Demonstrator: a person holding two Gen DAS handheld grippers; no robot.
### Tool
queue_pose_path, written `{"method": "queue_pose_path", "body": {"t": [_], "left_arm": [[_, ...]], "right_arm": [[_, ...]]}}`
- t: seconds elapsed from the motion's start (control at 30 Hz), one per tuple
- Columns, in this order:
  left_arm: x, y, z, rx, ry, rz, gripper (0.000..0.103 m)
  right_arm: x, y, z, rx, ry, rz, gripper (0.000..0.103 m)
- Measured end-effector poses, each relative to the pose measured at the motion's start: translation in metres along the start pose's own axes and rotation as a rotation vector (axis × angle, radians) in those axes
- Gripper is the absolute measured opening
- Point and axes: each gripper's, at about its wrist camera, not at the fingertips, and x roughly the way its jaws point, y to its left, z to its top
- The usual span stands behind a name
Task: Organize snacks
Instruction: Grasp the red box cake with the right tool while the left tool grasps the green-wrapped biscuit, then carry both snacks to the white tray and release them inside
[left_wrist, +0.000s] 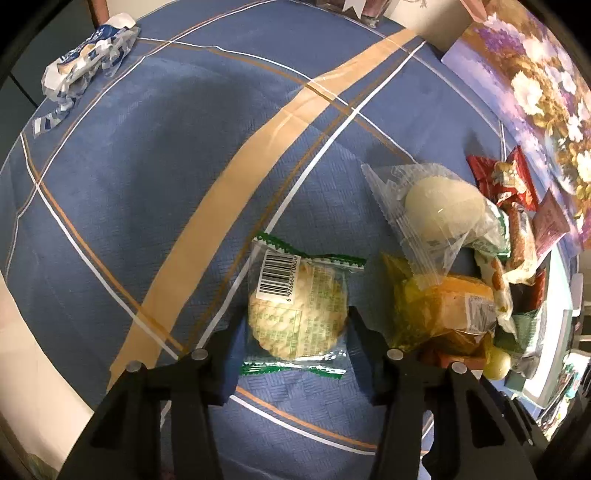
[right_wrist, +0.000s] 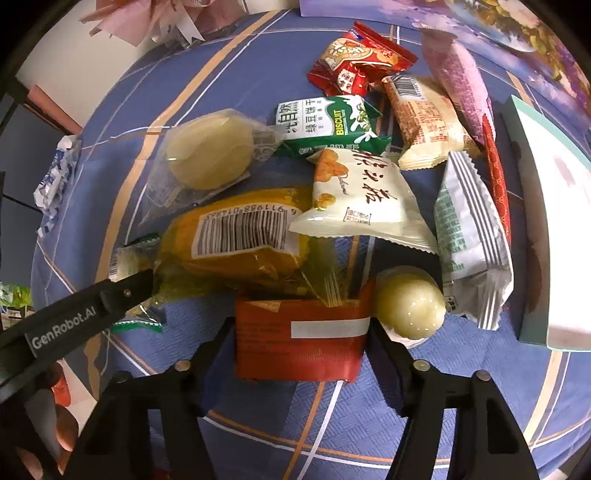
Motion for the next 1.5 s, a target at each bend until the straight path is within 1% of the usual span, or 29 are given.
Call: {"method": "queue_pose_path", "body": {"t": [0.07, 0.13, 0.2, 0.3, 0.4, 0.5, 0.6, 0.7, 0.77, 0.8, 0.83, 0.9, 1.0, 1.07, 1.3, 1.4, 1.5], "left_arm": [[-0.003, 0.005, -0.001, -0.012, -0.012, -0.016, 0.051], [-0.014, 0.005, 0.001, -0.011, -0.031, -0.025, 0.051], [-0.023, 0.003, 0.0, -0.012, -0.053, -0.034, 0.051], [-0.039, -0.003, -0.003, -0.016, -0.089, -0.045, 0.051], [-0.057, -0.006, -0.01, -0.014, -0.125, -0.055, 0.051], [-0.066, -0.005, -0.011, -0.007, -0.153, -0.058, 0.051], [-0.082, -0.01, -0.012, 0.013, -0.186, -0.062, 0.051], [-0.089, -0.018, -0.013, 0.04, -0.204, -0.073, 0.051], [-0.083, -0.024, -0.002, 0.055, -0.202, -0.081, 0.051], [-0.086, -0.033, -0.002, 0.074, -0.202, -0.09, 0.051], [-0.087, -0.041, -0.001, 0.09, -0.202, -0.093, 0.051], [-0.088, -0.061, -0.002, 0.134, -0.202, -0.105, 0.051], [-0.094, -0.097, -0.009, 0.223, -0.205, -0.132, 0.051], [-0.095, -0.12, -0.013, 0.273, -0.201, -0.15, 0.051], [-0.086, -0.202, -0.035, 0.448, -0.173, -0.183, 0.051], [-0.074, -0.232, -0.041, 0.496, -0.152, -0.194, 0.051], [-0.06, -0.264, -0.048, 0.544, -0.137, -0.187, 0.051]], "right_arm": [[-0.008, -0.007, -0.001, 0.007, -0.012, 0.018, 0.067], [-0.014, -0.009, -0.002, 0.011, -0.029, 0.025, 0.067], [-0.027, -0.018, -0.009, 0.026, -0.047, 0.049, 0.067], [-0.04, -0.02, -0.011, 0.033, -0.083, 0.077, 0.067], [-0.07, -0.028, -0.011, 0.043, -0.127, 0.105, 0.067], [-0.102, -0.04, -0.014, 0.057, -0.182, 0.135, 0.067], [-0.12, -0.051, -0.017, 0.081, -0.244, 0.152, 0.067], [-0.133, -0.069, -0.016, 0.142, -0.284, 0.159, 0.067], [-0.137, -0.085, -0.016, 0.19, -0.299, 0.149, 0.067], [-0.137, -0.089, -0.015, 0.211, -0.309, 0.133, 0.067], [-0.149, -0.105, -0.019, 0.243, -0.322, 0.118, 0.067], [-0.152, -0.129, -0.019, 0.319, -0.341, 0.089, 0.067], [-0.155, -0.159, -0.023, 0.411, -0.353, -0.003, 0.067], [-0.156, -0.183, -0.027, 0.475, -0.353, -0.047, 0.067], [-0.158, -0.241, -0.04, 0.63, -0.322, -0.117, 0.067], [-0.155, -0.258, -0.043, 0.677, -0.317, -0.149, 0.067], [-0.15, -0.273, -0.043, 0.718, -0.312, -0.159, 0.067]]}}
